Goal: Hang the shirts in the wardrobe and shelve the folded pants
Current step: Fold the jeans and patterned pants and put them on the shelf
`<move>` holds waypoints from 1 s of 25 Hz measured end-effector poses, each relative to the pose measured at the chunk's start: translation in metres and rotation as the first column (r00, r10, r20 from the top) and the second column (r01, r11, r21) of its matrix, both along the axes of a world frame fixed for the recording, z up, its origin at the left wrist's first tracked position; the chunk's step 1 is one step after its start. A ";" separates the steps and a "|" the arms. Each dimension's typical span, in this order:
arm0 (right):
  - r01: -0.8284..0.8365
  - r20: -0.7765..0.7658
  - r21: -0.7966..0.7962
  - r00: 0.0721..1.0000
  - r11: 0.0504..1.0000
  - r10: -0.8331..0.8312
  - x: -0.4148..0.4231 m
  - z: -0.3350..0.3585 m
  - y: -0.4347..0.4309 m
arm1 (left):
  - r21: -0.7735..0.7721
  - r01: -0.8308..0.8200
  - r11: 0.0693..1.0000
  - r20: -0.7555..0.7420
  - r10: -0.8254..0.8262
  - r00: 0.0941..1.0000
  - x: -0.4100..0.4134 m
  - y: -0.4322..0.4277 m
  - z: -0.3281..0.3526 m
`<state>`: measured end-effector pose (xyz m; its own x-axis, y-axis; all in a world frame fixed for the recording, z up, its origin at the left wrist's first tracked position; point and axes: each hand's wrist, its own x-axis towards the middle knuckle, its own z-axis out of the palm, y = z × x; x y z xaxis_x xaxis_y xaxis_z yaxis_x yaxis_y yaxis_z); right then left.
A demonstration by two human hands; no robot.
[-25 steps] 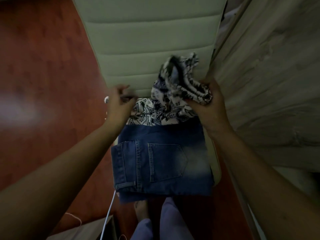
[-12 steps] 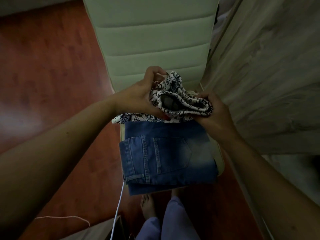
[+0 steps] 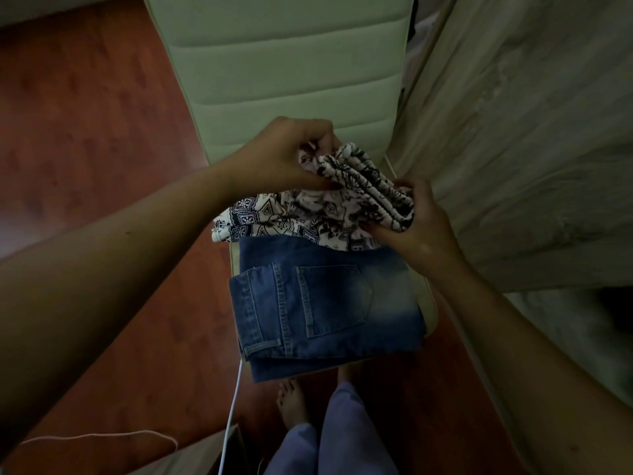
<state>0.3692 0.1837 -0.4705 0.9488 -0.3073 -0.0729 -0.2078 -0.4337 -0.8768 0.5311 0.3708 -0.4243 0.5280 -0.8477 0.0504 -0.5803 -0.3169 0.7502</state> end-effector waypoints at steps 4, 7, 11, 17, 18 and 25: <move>-0.026 0.026 -0.403 0.999 0.915 0.040 0.019 0.011 0.000 | -0.018 0.047 0.999 0.031 -0.046 0.998 0.004 -0.016 0.016; -0.115 0.064 -0.225 0.989 0.968 0.132 0.032 0.042 0.001 | -0.131 -0.026 0.991 -0.051 0.020 0.998 0.006 -0.018 0.022; -0.282 0.167 -0.359 0.919 0.890 0.358 0.056 0.117 -0.011 | -0.248 -0.104 0.963 -0.283 0.031 0.959 0.012 -0.008 0.052; -0.284 0.194 -0.568 0.866 0.773 0.461 0.094 0.256 -0.010 | -0.314 -0.205 0.927 -0.224 0.138 0.965 0.017 0.024 0.122; -0.254 0.217 -0.594 0.863 0.764 0.456 0.097 0.275 -0.005 | -0.308 -0.235 0.922 -0.188 0.184 0.965 0.013 0.029 0.130; -0.195 0.154 -0.827 0.823 0.527 0.547 0.095 0.384 0.036 | -0.477 -0.400 0.782 -0.221 0.334 0.916 -0.028 0.033 0.171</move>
